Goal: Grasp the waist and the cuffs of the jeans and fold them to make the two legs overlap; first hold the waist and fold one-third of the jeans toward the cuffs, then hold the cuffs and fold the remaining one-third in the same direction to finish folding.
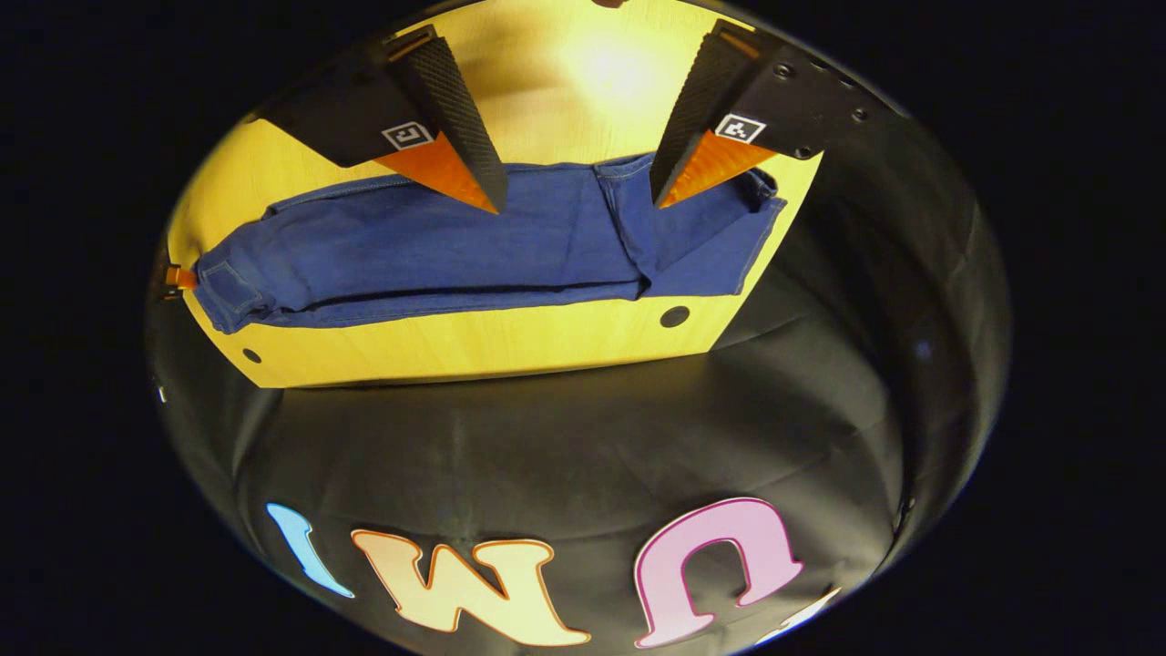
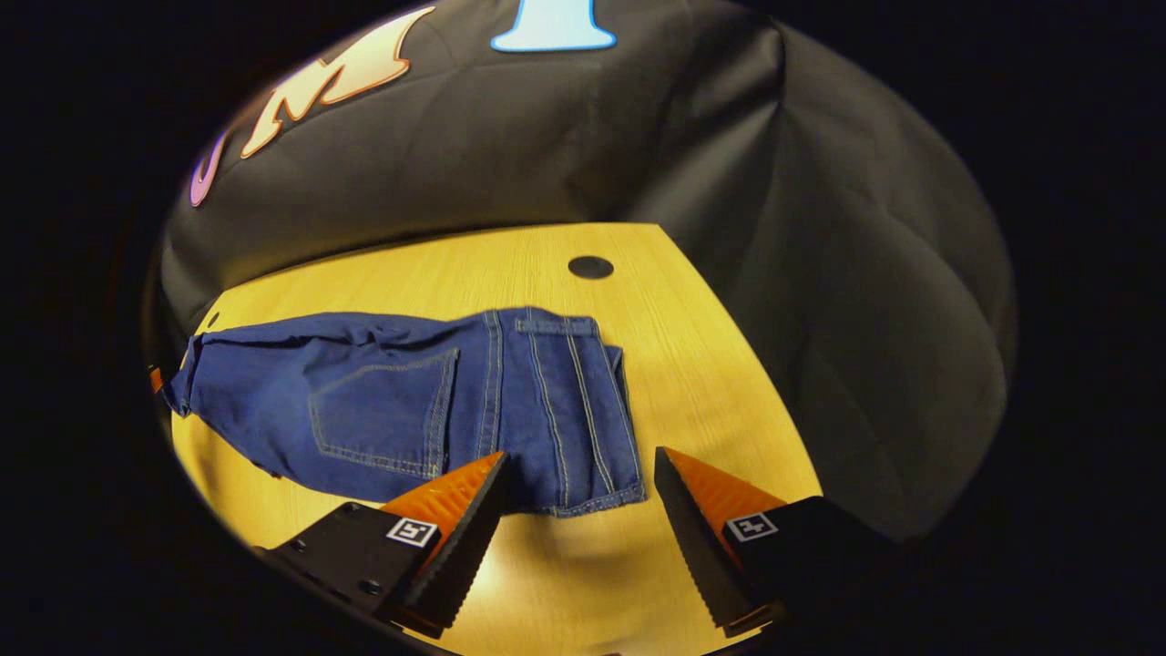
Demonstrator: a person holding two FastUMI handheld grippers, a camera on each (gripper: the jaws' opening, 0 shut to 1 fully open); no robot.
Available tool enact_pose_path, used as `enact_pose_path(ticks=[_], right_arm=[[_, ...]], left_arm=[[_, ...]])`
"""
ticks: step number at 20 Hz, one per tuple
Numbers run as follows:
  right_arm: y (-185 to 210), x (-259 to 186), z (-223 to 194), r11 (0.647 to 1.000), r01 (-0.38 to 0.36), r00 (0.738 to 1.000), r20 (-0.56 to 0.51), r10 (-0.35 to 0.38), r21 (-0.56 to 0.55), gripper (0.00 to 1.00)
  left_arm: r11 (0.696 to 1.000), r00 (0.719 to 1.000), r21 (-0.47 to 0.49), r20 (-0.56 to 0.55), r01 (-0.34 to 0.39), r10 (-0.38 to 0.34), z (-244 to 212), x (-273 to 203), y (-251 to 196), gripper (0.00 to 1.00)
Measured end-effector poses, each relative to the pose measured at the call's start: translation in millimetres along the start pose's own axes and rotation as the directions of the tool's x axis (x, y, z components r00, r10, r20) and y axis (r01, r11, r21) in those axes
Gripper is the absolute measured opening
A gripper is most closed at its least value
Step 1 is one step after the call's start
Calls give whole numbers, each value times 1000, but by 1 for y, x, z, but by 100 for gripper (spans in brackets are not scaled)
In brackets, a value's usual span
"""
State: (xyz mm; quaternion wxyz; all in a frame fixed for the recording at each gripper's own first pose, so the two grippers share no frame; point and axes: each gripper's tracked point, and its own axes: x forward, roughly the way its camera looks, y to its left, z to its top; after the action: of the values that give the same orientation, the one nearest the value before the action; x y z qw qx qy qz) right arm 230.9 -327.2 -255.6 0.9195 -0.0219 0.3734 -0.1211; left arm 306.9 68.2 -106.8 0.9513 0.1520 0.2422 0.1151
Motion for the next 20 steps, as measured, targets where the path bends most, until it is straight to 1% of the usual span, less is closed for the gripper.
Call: enact_pose_path(ticks=[2,3,6,7,8,9,10,12,14,16,17,18,20], right_arm=[[4,6,-4,998,-36,999,1,36,57,100],[5,7,-6,996,-49,999,4,49,81,96],[8,8,-10,981,-94,996,5,94,170,94],[9,8,-8,978,-102,995,20,100,184,95],[10,10,-8,980,-107,994,28,104,168,98],[15,12,-13,980,-123,992,30,119,155,97],[20,12,-13,978,-131,991,38,127,160,91],[20,14,-12,981,-103,994,54,95,164,72],[22,14,-12,981,-92,995,61,82,170,49],[23,16,-10,985,-80,995,75,69,155,33],[24,15,-11,984,-76,995,70,66,161,32],[24,14,-10,983,-71,995,75,59,170,29],[24,15,-9,985,-72,995,84,59,156,29]], left_arm=[[1000,1000,-15,5,-20,20,1,1,2,95],[999,1000,-19,5,-29,29,2,2,2,95],[998,999,-31,7,-48,48,3,4,3,95],[998,999,-36,9,-50,51,3,3,3,95],[998,999,-42,11,-52,52,3,3,4,95],[997,999,-49,11,-52,53,3,3,4,95],[997,999,-58,9,-51,52,3,3,4,95],[995,998,-72,9,-61,62,4,4,6,95],[994,998,-85,14,-64,66,7,5,5,95],[994,998,-88,20,-63,65,7,5,5,95],[994,997,-88,22,-68,71,7,6,7,95],[993,997,-92,24,-69,71,7,6,6,95],[992,997,-109,29,-65,69,8,6,6,95]])
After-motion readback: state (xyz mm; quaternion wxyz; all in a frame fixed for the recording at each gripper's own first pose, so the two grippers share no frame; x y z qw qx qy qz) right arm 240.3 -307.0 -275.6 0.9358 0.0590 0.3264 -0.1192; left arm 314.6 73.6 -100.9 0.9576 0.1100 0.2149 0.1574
